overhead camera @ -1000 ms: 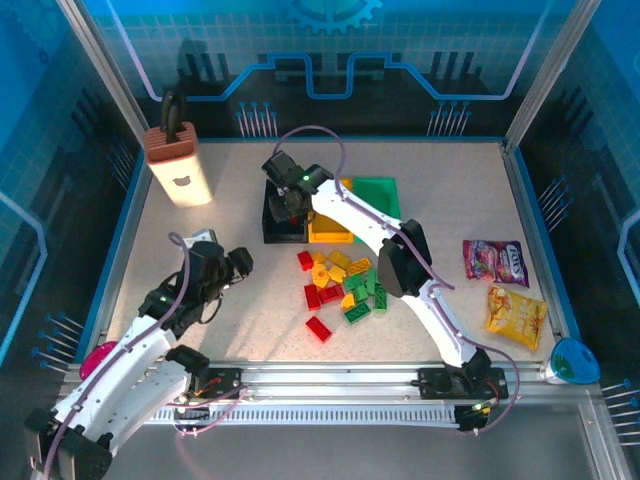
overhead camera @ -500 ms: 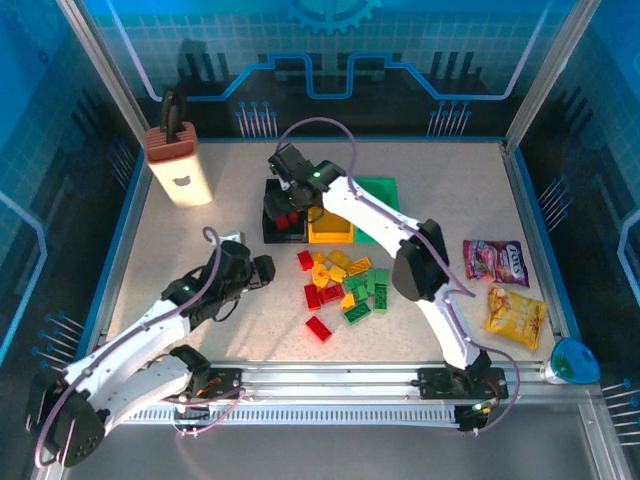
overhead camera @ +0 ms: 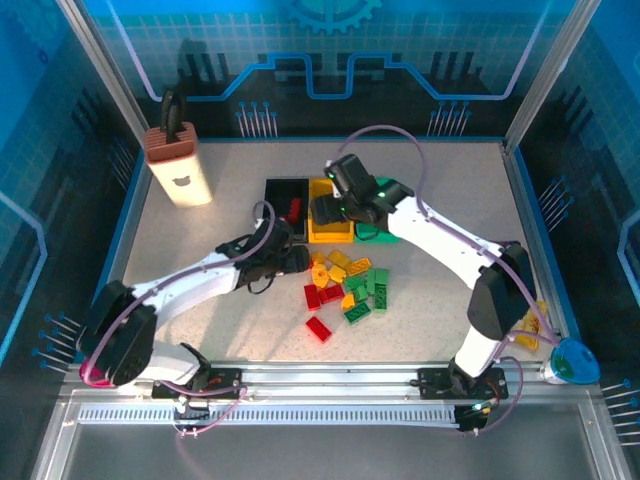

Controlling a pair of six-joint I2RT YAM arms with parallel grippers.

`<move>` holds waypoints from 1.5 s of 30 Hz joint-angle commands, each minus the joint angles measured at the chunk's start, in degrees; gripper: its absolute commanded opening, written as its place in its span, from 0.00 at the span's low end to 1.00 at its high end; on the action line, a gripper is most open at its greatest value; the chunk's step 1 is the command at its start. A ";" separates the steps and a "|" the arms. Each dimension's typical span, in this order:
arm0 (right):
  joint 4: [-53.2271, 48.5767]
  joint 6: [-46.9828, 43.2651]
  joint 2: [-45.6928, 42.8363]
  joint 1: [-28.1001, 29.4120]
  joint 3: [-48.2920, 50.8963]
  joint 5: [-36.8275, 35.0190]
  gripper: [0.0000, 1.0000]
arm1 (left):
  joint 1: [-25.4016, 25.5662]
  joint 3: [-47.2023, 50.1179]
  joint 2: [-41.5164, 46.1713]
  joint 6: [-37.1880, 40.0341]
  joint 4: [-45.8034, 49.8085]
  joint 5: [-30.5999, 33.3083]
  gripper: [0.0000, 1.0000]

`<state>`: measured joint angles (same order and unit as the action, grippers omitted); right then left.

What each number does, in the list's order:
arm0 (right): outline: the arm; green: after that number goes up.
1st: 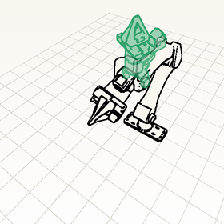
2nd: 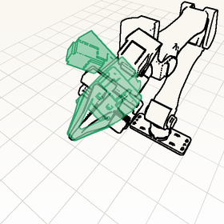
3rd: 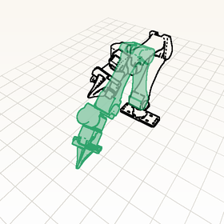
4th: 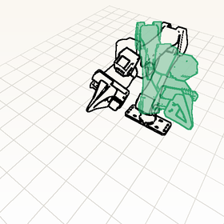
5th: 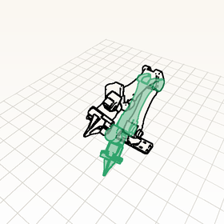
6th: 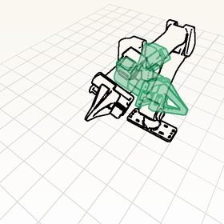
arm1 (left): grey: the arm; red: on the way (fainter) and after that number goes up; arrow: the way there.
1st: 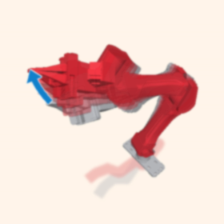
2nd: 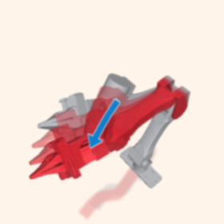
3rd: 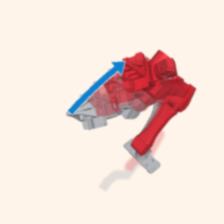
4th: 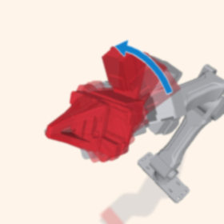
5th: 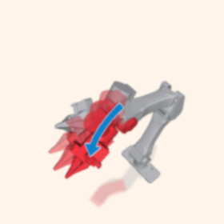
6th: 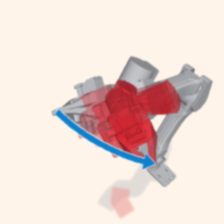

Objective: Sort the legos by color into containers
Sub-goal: Pick up the lego from the center of the table.

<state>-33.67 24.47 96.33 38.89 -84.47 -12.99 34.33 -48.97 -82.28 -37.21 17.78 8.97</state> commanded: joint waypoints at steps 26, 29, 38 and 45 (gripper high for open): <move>8.88 5.25 -12.49 -5.94 21.61 1.48 0.77 | -0.11 -12.74 -19.50 -1.81 6.79 3.15 0.44; 8.93 5.33 -12.93 -5.94 21.97 1.29 0.77 | -0.21 -11.53 -18.31 -1.81 6.48 3.72 0.40; 9.21 5.94 -13.97 -5.96 22.39 1.65 0.76 | -0.55 -11.93 -6.68 -0.81 11.02 7.65 0.33; 10.80 5.46 -13.13 -3.93 22.50 4.01 0.76 | -9.47 -21.10 -4.67 5.54 12.08 6.60 0.34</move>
<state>-24.29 29.61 83.61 33.82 -62.54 -10.57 27.90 -66.28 -85.62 -35.59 28.18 14.74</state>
